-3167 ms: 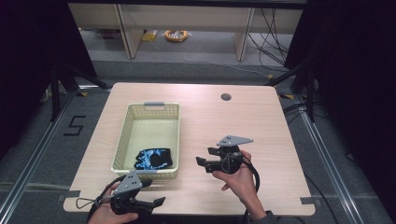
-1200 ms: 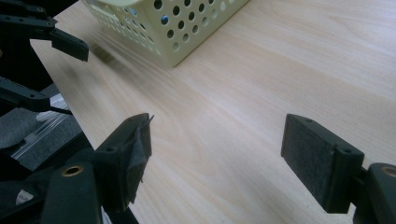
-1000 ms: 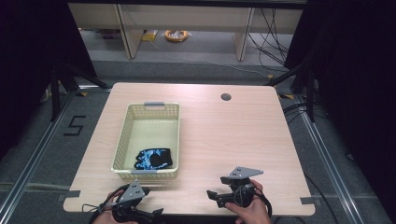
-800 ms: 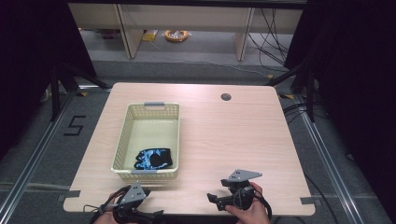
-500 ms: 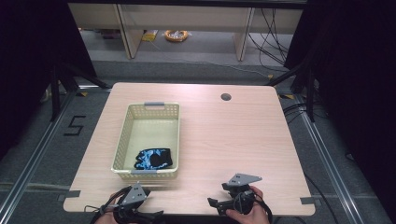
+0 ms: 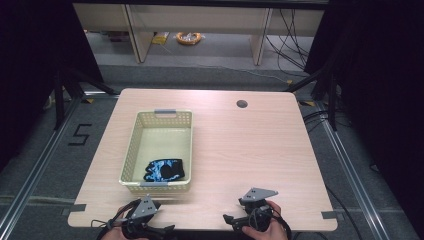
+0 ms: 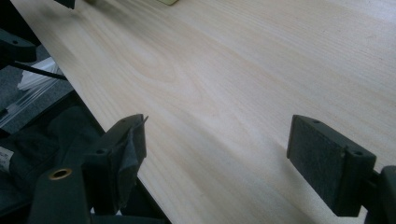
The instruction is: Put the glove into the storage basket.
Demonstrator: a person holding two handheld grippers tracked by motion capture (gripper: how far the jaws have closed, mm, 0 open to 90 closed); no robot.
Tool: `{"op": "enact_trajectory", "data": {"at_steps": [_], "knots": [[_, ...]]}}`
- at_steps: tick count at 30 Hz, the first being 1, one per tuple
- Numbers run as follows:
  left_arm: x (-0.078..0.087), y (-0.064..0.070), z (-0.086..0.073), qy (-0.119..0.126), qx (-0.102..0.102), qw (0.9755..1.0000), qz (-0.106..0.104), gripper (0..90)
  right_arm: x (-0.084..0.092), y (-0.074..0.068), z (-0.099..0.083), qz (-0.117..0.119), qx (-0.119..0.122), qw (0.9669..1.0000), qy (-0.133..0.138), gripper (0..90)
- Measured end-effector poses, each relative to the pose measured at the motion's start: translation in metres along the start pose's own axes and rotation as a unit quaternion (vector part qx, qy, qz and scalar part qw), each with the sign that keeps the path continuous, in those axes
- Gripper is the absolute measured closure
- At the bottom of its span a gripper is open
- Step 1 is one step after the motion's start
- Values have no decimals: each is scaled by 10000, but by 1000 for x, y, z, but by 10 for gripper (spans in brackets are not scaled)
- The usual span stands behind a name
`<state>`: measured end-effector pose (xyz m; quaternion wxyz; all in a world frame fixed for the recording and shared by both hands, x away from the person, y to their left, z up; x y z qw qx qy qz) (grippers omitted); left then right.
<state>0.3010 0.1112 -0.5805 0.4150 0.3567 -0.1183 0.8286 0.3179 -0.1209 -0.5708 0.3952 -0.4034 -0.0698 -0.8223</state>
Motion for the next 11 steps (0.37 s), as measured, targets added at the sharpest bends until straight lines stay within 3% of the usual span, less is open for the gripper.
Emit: {"op": "enact_trajectory", "data": {"at_steps": [2, 3, 11], "knots": [[0, 1, 0, 0, 93, 10000, -11, 158, 0, 0, 0, -36, -40, 10000, 43, 206], [0, 0, 0, 3, -4, 10000, -10, 159, 0, 0, 0, -37, -32, 10000, -18, 205], [0, -1, -1, -35, 69, 10000, 44, 158, -1, 2, 1, -63, 25, 9999, 74, 200]]}}
Point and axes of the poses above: each handheld gripper's, and its own axes: x roughly backward along the jaws, z roughly out of its top, y roughly to its right, the point moved 10 cm from there along -x, roughly forward along the jaws, and after that the axes turned 1 degree about x, right-handed, at the moved point
